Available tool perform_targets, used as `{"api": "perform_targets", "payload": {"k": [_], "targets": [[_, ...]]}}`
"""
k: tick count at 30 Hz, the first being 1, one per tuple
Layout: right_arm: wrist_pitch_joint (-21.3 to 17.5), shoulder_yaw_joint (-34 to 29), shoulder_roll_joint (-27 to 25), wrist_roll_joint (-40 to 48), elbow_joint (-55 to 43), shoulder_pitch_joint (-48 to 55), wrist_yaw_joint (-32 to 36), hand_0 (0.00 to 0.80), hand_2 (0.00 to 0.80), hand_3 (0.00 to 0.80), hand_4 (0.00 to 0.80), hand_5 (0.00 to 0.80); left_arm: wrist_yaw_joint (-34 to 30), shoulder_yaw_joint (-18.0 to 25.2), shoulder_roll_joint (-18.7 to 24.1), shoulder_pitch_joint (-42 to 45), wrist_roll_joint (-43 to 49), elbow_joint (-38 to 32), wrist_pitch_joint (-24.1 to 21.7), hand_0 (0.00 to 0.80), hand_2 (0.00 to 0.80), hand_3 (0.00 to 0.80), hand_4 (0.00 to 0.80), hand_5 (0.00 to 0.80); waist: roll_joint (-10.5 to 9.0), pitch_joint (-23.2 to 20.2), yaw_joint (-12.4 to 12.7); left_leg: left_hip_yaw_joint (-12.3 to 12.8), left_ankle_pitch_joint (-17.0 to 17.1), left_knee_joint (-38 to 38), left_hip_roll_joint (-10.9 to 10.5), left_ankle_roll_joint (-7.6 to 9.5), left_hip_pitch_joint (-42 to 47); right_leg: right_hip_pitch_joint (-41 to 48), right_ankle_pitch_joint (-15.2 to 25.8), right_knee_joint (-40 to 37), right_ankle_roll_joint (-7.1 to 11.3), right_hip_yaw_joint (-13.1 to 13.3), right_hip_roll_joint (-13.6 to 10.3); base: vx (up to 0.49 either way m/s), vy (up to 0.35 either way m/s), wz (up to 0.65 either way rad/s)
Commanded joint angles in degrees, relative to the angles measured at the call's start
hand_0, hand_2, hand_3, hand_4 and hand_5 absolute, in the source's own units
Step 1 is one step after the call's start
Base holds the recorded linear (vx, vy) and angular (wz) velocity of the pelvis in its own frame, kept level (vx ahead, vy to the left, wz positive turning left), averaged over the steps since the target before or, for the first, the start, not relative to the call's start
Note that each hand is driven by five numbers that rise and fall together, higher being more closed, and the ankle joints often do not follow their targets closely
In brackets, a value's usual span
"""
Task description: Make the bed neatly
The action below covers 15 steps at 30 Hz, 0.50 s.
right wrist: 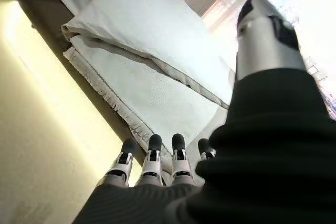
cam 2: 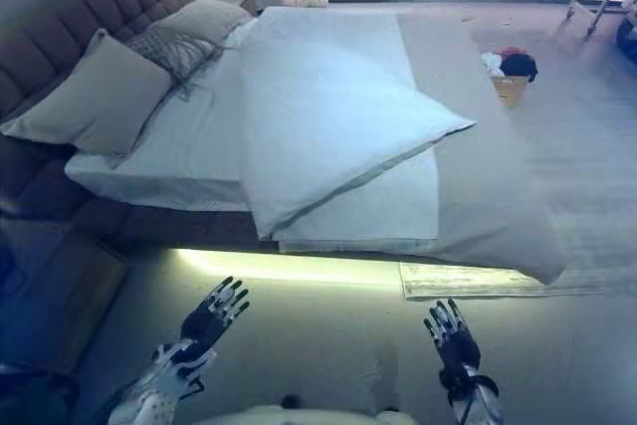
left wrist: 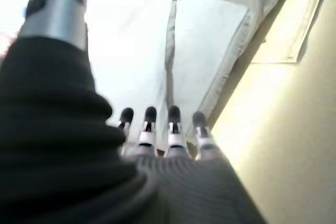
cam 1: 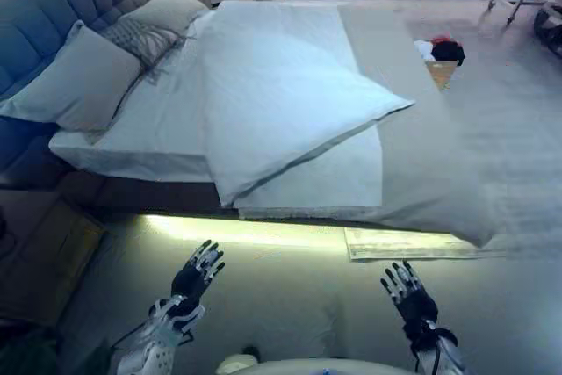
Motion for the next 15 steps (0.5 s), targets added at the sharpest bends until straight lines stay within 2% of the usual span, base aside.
{"api": "perform_targets", "payload": {"k": [1,6,10,15], "targets": [[-2.6,-1.5,2.3,0.3,-3.7,-1.5,1.4,0.000,0.000,0.000,0.000,0.000,-0.2,2.5,2.1,-4.0,1.1,-1.8,-1.2,0.000,0.000,0.000,0.000,0.000,-3.24,-1.2,0.2,2.1,-1.1,3.2,-1.6,0.67,-0.6,-1.3,2.2,3.2,1.93,-1.7,-1.2,0.041,0.007,0.00],[-2.5,-1.3,2.8,0.1,-4.5,-1.2,1.1,0.000,0.000,0.000,0.000,0.000,-1.6,2.7,2.4,-3.0,2.7,-2.8,-2.1,0.000,0.000,0.000,0.000,0.000,-3.41,-1.6,0.0,2.9,-1.8,3.3,-1.9,1.43,-0.2,-1.6,2.0,3.9,2.11,-1.1,-1.5,0.045,0.000,0.00],[-2.4,-0.5,2.2,-2.9,-6.1,-0.5,0.1,0.000,0.000,0.000,0.000,0.000,0.2,2.4,3.5,-2.0,5.9,-3.6,-3.6,0.000,0.000,0.000,0.000,0.000,-3.44,-1.7,-0.4,3.1,-1.8,2.4,-2.1,1.96,0.3,-1.9,1.8,4.0,2.01,-0.3,-1.1,0.011,-0.005,-0.01],[-2.4,0.2,1.3,-2.5,-6.9,-0.4,0.2,0.000,0.000,0.000,0.000,0.000,1.8,2.7,3.4,-2.7,5.8,-3.2,-4.3,0.000,0.000,0.000,0.000,0.000,-3.47,-1.7,-0.8,3.6,-1.3,1.0,-2.0,1.83,0.8,-1.8,2.6,2.2,1.84,0.3,-0.7,0.001,-0.013,-0.02]]}}
